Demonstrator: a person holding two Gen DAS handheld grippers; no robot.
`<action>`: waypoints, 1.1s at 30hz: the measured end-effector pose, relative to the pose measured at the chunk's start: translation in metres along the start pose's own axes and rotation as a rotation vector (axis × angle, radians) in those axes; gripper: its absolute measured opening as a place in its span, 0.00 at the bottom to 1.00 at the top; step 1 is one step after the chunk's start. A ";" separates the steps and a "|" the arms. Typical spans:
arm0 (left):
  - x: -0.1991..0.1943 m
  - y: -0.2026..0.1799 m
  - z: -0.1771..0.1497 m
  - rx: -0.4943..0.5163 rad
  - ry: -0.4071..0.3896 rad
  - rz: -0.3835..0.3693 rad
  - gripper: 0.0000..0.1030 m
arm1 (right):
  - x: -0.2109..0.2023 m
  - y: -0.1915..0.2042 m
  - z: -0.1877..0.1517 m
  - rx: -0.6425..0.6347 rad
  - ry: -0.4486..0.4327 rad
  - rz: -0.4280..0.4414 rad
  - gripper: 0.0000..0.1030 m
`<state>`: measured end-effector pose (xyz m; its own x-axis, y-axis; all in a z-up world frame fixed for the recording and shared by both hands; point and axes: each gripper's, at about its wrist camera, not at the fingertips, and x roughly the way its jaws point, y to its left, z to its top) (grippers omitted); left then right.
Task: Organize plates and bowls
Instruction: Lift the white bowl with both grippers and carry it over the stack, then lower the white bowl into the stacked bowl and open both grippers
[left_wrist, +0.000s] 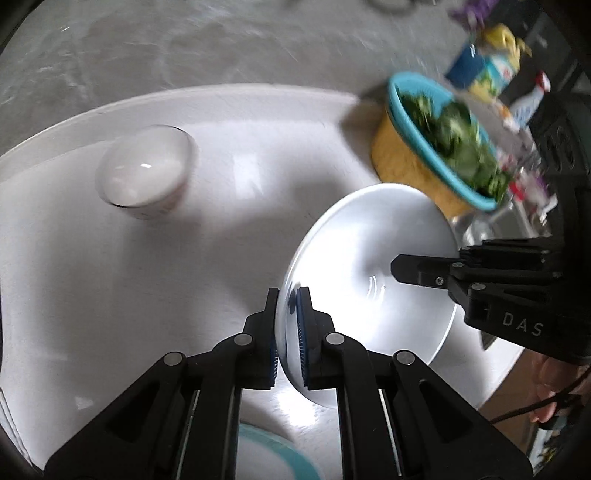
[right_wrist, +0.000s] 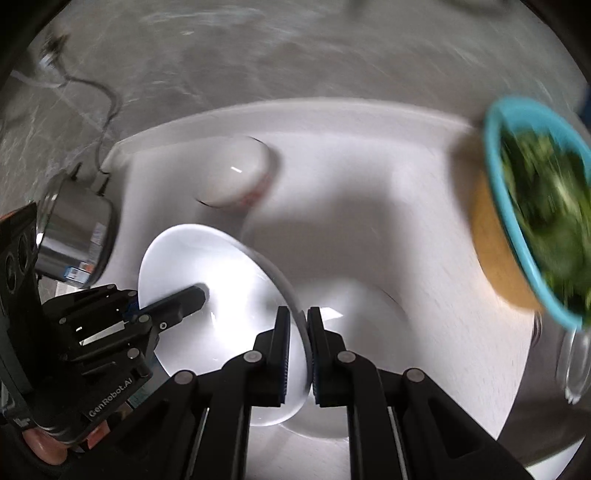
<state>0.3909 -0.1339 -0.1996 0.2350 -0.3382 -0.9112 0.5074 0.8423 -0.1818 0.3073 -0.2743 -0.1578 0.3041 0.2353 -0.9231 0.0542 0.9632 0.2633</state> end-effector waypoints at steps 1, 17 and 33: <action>0.009 -0.007 -0.002 0.005 0.012 0.009 0.08 | 0.003 -0.006 -0.003 0.006 0.005 -0.004 0.11; 0.063 -0.028 -0.032 0.016 0.060 0.140 0.14 | 0.059 -0.034 -0.024 -0.045 0.084 -0.070 0.11; 0.029 0.002 -0.019 -0.035 -0.108 -0.013 0.52 | 0.065 -0.026 -0.037 -0.045 0.060 -0.121 0.14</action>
<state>0.3829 -0.1340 -0.2331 0.3173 -0.3912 -0.8639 0.4825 0.8508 -0.2080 0.2903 -0.2794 -0.2347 0.2409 0.1231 -0.9627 0.0438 0.9895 0.1375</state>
